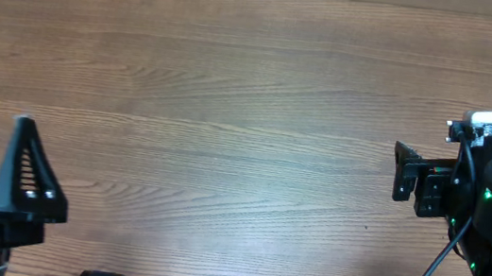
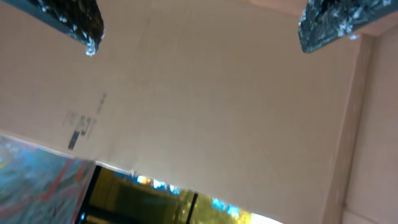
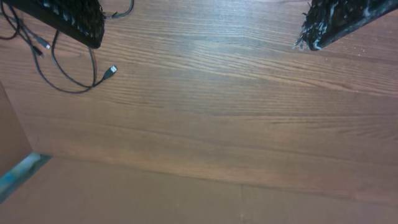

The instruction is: Untangle cables

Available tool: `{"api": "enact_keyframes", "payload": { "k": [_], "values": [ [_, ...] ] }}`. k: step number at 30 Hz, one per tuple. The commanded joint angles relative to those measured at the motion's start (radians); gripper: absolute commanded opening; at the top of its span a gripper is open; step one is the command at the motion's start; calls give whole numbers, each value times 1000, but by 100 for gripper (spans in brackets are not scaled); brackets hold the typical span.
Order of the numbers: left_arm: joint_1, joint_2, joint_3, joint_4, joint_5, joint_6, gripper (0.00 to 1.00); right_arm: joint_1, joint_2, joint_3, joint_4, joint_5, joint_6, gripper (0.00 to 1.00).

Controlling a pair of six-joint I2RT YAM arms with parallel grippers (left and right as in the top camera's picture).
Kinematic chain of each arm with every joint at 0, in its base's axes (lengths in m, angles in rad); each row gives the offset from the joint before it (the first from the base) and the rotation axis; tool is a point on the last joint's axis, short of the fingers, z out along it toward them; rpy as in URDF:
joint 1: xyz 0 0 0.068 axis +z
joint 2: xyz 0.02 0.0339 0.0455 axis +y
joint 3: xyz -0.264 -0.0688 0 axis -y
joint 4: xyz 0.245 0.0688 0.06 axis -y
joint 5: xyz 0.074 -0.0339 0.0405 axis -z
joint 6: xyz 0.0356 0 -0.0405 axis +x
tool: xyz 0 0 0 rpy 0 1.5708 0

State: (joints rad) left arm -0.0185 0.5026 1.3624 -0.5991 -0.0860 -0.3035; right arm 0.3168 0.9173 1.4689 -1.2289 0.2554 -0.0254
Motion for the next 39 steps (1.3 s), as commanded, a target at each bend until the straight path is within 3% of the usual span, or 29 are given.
{"api": "enact_keyframes", "payload": {
  "k": [1, 11, 19, 26, 39],
  "values": [
    [7, -93, -167, 88, 9, 19, 100, 8, -2, 5, 3, 13, 6, 100],
    [7, -330, -636, 540, 55, 19, 100, 8, -2, 5, 3, 13, 6, 100],
    [7, -451, -880, 736, 53, 20, 100, 8, -2, 5, 3, 13, 6, 100],
    [7, -488, -989, 819, 53, 19, 100, 8, -2, 5, 3, 13, 6, 100],
    [7, -493, -1099, 822, 54, 19, 100, 8, -2, 5, 3, 13, 6, 100]
  ]
}}
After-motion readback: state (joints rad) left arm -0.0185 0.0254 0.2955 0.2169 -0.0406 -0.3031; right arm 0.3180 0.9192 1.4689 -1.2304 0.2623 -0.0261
